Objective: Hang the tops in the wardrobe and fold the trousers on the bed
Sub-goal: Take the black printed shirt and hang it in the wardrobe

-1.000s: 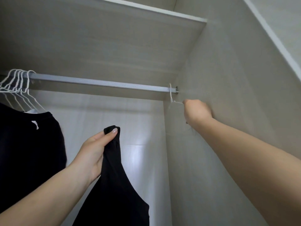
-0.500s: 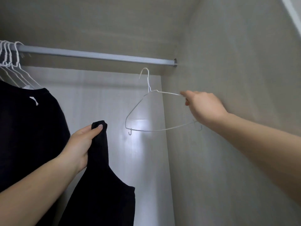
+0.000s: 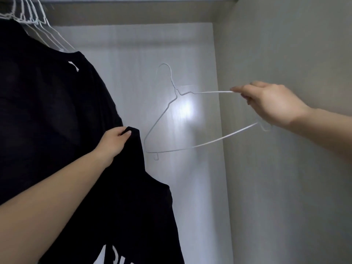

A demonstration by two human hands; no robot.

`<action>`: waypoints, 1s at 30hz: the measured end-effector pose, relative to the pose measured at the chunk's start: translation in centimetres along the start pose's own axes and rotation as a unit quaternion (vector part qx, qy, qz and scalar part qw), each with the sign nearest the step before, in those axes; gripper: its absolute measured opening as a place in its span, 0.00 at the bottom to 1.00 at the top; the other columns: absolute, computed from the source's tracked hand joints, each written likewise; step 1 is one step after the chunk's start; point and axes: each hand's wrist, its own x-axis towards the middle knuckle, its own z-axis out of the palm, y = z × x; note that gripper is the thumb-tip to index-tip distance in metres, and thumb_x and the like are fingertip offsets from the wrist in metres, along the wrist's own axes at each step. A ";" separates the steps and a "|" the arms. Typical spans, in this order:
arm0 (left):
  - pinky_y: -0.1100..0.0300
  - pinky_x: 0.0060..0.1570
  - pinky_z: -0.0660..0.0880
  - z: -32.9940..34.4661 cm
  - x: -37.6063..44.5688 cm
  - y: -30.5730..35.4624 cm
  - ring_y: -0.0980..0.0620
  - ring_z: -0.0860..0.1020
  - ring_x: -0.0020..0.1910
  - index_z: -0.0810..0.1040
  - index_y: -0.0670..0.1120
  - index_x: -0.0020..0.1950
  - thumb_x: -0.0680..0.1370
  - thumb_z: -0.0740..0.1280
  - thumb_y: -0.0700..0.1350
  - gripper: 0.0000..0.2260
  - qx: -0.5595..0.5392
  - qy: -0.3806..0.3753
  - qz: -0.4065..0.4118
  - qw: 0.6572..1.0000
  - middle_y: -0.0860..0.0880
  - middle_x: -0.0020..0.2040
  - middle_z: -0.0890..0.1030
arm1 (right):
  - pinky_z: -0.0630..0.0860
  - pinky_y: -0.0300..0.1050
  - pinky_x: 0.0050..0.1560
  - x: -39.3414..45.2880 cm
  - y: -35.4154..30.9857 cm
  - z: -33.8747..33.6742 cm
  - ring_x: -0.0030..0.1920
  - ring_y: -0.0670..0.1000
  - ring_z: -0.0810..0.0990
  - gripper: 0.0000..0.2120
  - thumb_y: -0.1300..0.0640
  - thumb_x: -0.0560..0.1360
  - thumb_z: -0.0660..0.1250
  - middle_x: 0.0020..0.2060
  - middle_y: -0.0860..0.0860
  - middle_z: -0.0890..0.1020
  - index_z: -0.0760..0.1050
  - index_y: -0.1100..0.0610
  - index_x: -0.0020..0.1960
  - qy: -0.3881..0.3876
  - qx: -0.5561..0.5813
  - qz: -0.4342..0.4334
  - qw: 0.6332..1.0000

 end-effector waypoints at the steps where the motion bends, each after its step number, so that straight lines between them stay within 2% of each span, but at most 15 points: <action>1: 0.50 0.52 0.77 -0.1 -0.1 -0.6 0.47 0.79 0.45 0.81 0.48 0.45 0.81 0.63 0.43 0.09 0.008 0.002 -0.008 1.000 0.45 0.44 0.81 | 0.75 0.54 0.48 -0.2 -0.3 0.0 0.50 0.64 0.79 0.20 0.55 0.78 0.53 0.51 0.59 0.79 0.73 0.52 0.67 0.006 0.010 -0.004 1.000; 5: 0.51 0.58 0.76 -0.3 -0.6 -2.7 0.45 0.79 0.50 0.80 0.47 0.49 0.81 0.61 0.43 0.08 0.035 0.021 -0.030 0.999 0.44 0.49 0.82 | 0.76 0.53 0.47 -1.0 -1.5 0.3 0.47 0.63 0.79 0.25 0.50 0.74 0.49 0.48 0.58 0.80 0.74 0.54 0.65 0.011 0.040 -0.009 0.999; 8: 0.55 0.56 0.74 -0.6 -0.9 -3.8 0.47 0.78 0.51 0.80 0.45 0.55 0.82 0.60 0.43 0.09 0.046 0.027 -0.046 0.998 0.45 0.50 0.80 | 0.76 0.54 0.47 -1.3 -2.2 0.8 0.46 0.64 0.79 0.28 0.46 0.73 0.46 0.48 0.58 0.79 0.74 0.54 0.65 0.006 0.050 -0.018 0.999; 10: 0.55 0.58 0.73 -0.7 -0.9 -4.4 0.47 0.78 0.54 0.80 0.43 0.59 0.82 0.60 0.43 0.11 0.048 0.027 -0.053 0.997 0.46 0.52 0.80 | 0.77 0.54 0.46 -1.4 -2.6 1.0 0.45 0.63 0.79 0.29 0.46 0.73 0.45 0.47 0.57 0.79 0.74 0.54 0.65 0.003 0.058 -0.023 0.998; 12: 0.53 0.60 0.73 -0.9 -1.0 -4.7 0.47 0.78 0.54 0.81 0.46 0.56 0.82 0.60 0.43 0.10 0.030 0.020 -0.066 0.997 0.46 0.52 0.81 | 0.76 0.53 0.45 -1.5 -2.8 1.2 0.45 0.63 0.79 0.29 0.46 0.73 0.45 0.46 0.57 0.79 0.74 0.54 0.65 0.006 0.068 -0.026 0.997; 15: 0.51 0.59 0.75 -0.7 -1.3 -4.9 0.46 0.80 0.52 0.80 0.51 0.46 0.82 0.61 0.43 0.10 -0.003 -0.004 -0.080 0.997 0.47 0.49 0.82 | 0.75 0.52 0.44 -1.5 -3.3 1.8 0.45 0.64 0.80 0.20 0.52 0.78 0.53 0.47 0.58 0.80 0.74 0.54 0.65 0.014 0.058 -0.033 0.998; 17: 0.51 0.58 0.76 -0.6 -1.6 -4.9 0.46 0.81 0.51 0.82 0.51 0.47 0.82 0.61 0.44 0.11 -0.020 -0.022 -0.080 0.996 0.48 0.47 0.83 | 0.74 0.51 0.43 -1.6 -3.7 2.3 0.44 0.64 0.80 0.16 0.61 0.79 0.59 0.46 0.57 0.80 0.74 0.53 0.66 0.009 0.057 -0.042 0.997; 20: 0.49 0.55 0.78 0.0 -2.2 -4.2 0.44 0.81 0.49 0.83 0.46 0.52 0.82 0.61 0.45 0.11 -0.048 -0.057 -0.077 0.994 0.43 0.48 0.84 | 0.73 0.49 0.41 -1.8 -4.7 3.1 0.43 0.63 0.80 0.18 0.64 0.78 0.61 0.47 0.56 0.80 0.74 0.53 0.66 0.001 0.060 -0.067 0.996; 23: 0.47 0.55 0.77 1.2 -2.9 -3.1 0.44 0.81 0.48 0.83 0.47 0.49 0.82 0.60 0.45 0.12 -0.079 -0.081 -0.058 0.992 0.42 0.50 0.83 | 0.74 0.50 0.39 -2.2 -5.7 4.3 0.41 0.64 0.79 0.19 0.63 0.79 0.60 0.45 0.55 0.78 0.72 0.51 0.67 -0.018 0.063 -0.082 0.994; 25: 0.47 0.55 0.77 1.7 -3.4 -2.2 0.45 0.80 0.47 0.83 0.46 0.49 0.82 0.60 0.45 0.12 -0.104 -0.083 -0.045 0.990 0.41 0.48 0.82 | 0.77 0.52 0.37 -2.6 -6.1 5.4 0.38 0.64 0.79 0.23 0.63 0.78 0.60 0.45 0.52 0.77 0.69 0.45 0.69 -0.048 0.057 -0.077 0.994; 27: 0.47 0.54 0.77 2.0 -3.6 -1.6 0.46 0.80 0.47 0.82 0.45 0.51 0.82 0.60 0.44 0.11 -0.134 -0.082 -0.033 0.987 0.42 0.48 0.81 | 0.77 0.53 0.34 -3.2 -6.3 6.4 0.35 0.63 0.77 0.31 0.67 0.74 0.63 0.44 0.50 0.75 0.64 0.40 0.69 -0.068 0.044 -0.073 0.994; 28: 0.47 0.54 0.77 2.0 -3.7 -1.3 0.46 0.80 0.47 0.82 0.44 0.53 0.82 0.60 0.44 0.11 -0.147 -0.083 -0.028 0.985 0.42 0.49 0.82 | 0.77 0.53 0.33 -3.5 -6.4 6.8 0.34 0.63 0.77 0.33 0.68 0.72 0.64 0.43 0.50 0.75 0.62 0.39 0.68 -0.066 0.042 -0.068 0.995; 30: 0.48 0.54 0.77 1.9 -3.7 -1.1 0.47 0.81 0.48 0.82 0.44 0.53 0.81 0.62 0.46 0.10 -0.157 -0.090 -0.017 0.983 0.45 0.48 0.82 | 0.77 0.52 0.32 -4.0 -6.6 7.3 0.33 0.62 0.77 0.33 0.69 0.72 0.63 0.42 0.50 0.75 0.64 0.41 0.68 -0.051 0.052 -0.053 0.996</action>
